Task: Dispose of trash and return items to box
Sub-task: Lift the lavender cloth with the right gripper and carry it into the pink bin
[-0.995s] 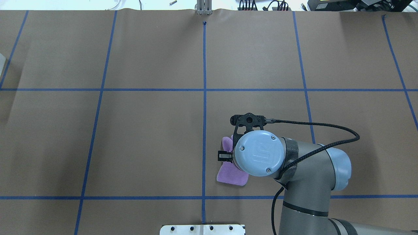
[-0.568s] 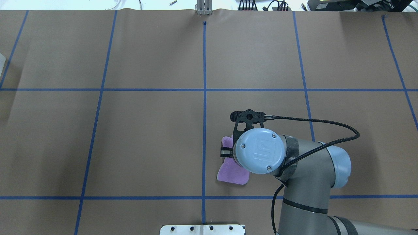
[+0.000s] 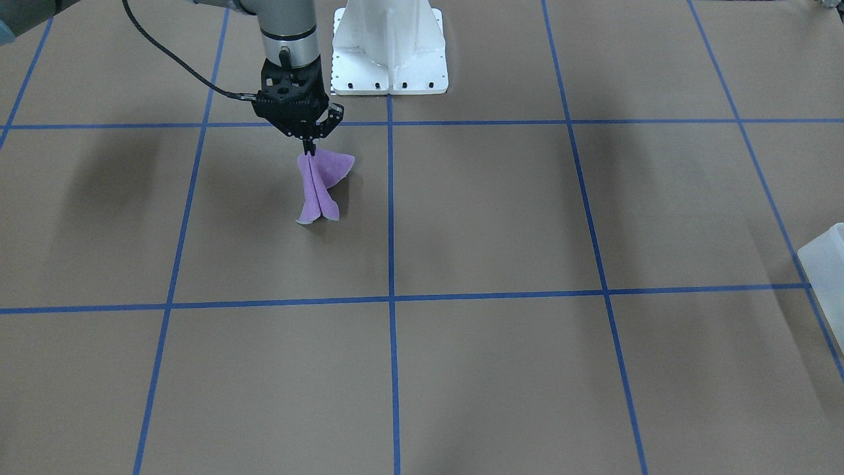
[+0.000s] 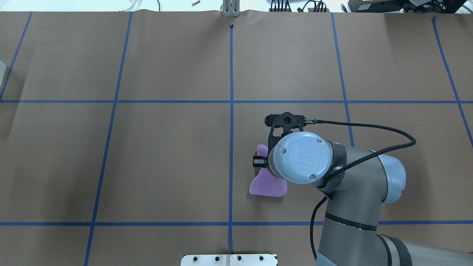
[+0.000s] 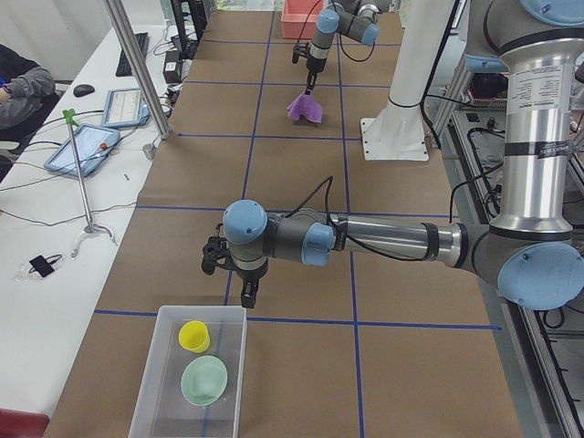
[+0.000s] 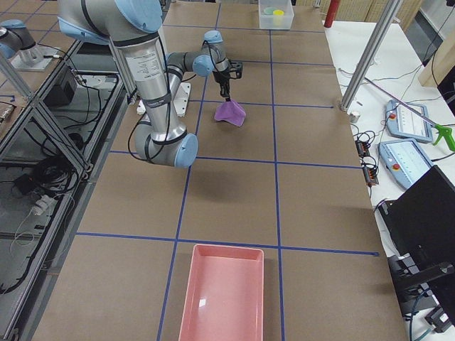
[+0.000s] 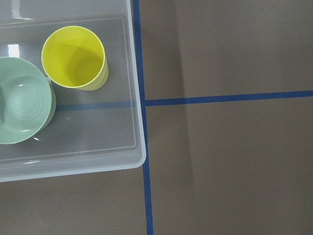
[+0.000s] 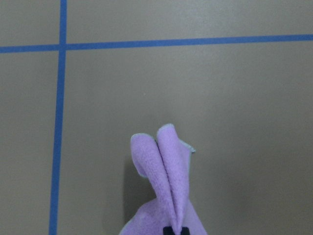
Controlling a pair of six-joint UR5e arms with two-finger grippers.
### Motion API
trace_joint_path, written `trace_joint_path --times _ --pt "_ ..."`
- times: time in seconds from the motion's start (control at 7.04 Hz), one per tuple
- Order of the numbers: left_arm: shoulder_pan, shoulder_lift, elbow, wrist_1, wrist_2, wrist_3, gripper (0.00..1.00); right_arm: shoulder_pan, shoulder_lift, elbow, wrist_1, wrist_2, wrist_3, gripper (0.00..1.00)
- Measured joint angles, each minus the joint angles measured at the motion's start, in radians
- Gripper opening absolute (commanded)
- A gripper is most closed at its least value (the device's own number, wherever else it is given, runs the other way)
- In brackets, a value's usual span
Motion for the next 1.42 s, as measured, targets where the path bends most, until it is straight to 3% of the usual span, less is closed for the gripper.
trace_joint_path --times 0.43,0.85,1.14,1.42 --pt "-0.001 0.051 0.013 -0.029 -0.001 0.004 0.99 0.316 -0.088 0.040 -0.066 0.238 -0.353 0.00" --pt "-0.001 0.053 0.017 -0.036 -0.009 -0.003 0.99 0.705 -0.288 0.034 -0.106 0.434 -0.899 0.00" --pt "-0.001 0.051 0.017 -0.036 -0.010 -0.003 0.99 0.959 -0.406 -0.043 -0.115 0.525 -1.284 0.00" --pt "-0.001 0.050 0.015 -0.037 -0.010 -0.002 0.99 1.146 -0.484 -0.171 -0.109 0.550 -1.577 0.00"
